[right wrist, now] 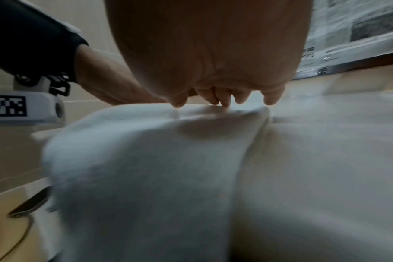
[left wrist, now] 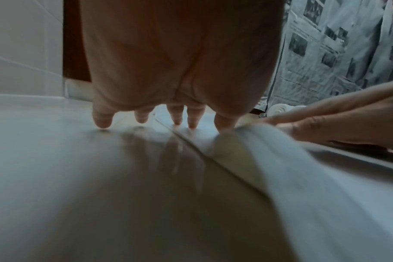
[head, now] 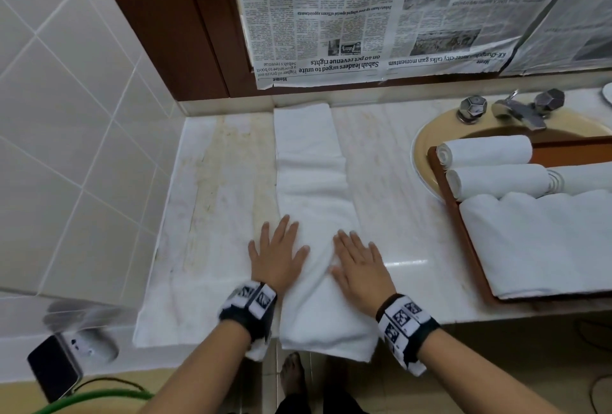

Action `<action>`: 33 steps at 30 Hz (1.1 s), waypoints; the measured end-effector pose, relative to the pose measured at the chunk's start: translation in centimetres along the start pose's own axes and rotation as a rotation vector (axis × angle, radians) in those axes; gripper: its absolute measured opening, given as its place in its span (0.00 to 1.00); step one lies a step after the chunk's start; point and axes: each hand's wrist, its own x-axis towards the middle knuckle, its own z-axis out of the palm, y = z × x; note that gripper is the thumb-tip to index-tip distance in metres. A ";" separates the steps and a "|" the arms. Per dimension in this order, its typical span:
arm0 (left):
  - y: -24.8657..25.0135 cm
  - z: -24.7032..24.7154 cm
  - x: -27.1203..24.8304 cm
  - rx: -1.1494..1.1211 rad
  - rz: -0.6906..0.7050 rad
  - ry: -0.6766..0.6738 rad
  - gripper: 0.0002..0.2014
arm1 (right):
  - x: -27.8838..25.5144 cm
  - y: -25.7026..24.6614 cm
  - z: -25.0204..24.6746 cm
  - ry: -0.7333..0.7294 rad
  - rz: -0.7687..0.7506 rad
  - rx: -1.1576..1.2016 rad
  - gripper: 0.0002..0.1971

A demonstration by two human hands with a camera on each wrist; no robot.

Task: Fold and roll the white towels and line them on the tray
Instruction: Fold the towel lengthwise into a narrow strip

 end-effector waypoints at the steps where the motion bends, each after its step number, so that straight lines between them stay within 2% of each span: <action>1: -0.1 0.9 -1.3 0.015 -0.001 -0.014 0.32 | -0.8 -0.5 0.9 0.005 -0.027 0.008 0.41; 5: -1.0 3.0 -3.6 0.103 0.038 -0.005 0.33 | -2.2 -1.1 3.7 0.023 -0.012 -0.056 0.33; 10: -2.0 2.8 -2.7 0.084 -0.027 0.003 0.32 | -2.2 1.6 3.1 0.060 0.063 -0.075 0.34; 13: -1.6 2.9 -2.7 0.048 -0.064 0.006 0.32 | -2.9 1.5 2.2 0.143 0.146 -0.021 0.34; 17: -0.5 2.8 -3.8 -0.061 -0.073 0.075 0.32 | -5.4 0.4 2.8 0.352 0.134 0.016 0.23; 20: -0.6 3.6 -5.4 -0.063 -0.059 0.105 0.32 | -5.8 0.8 2.8 0.406 0.245 0.151 0.17; 23: -1.1 4.7 -6.3 -0.007 -0.051 0.113 0.31 | -5.1 0.9 2.8 0.462 0.238 0.190 0.07; 26: -1.4 4.8 -6.4 -0.004 -0.046 0.124 0.31 | -4.5 1.1 2.7 0.451 0.165 0.190 0.02; 28: -1.6 4.8 -6.3 0.027 -0.050 0.117 0.32 | -4.2 1.9 2.1 0.406 0.146 0.285 0.01; 31: -1.7 5.0 -6.3 0.032 -0.057 0.111 0.32 | -4.4 3.4 0.6 0.368 0.194 0.474 0.03; 33: -1.7 5.2 -6.4 0.025 -0.052 0.116 0.32 | -4.7 3.8 0.3 0.362 0.225 0.479 0.04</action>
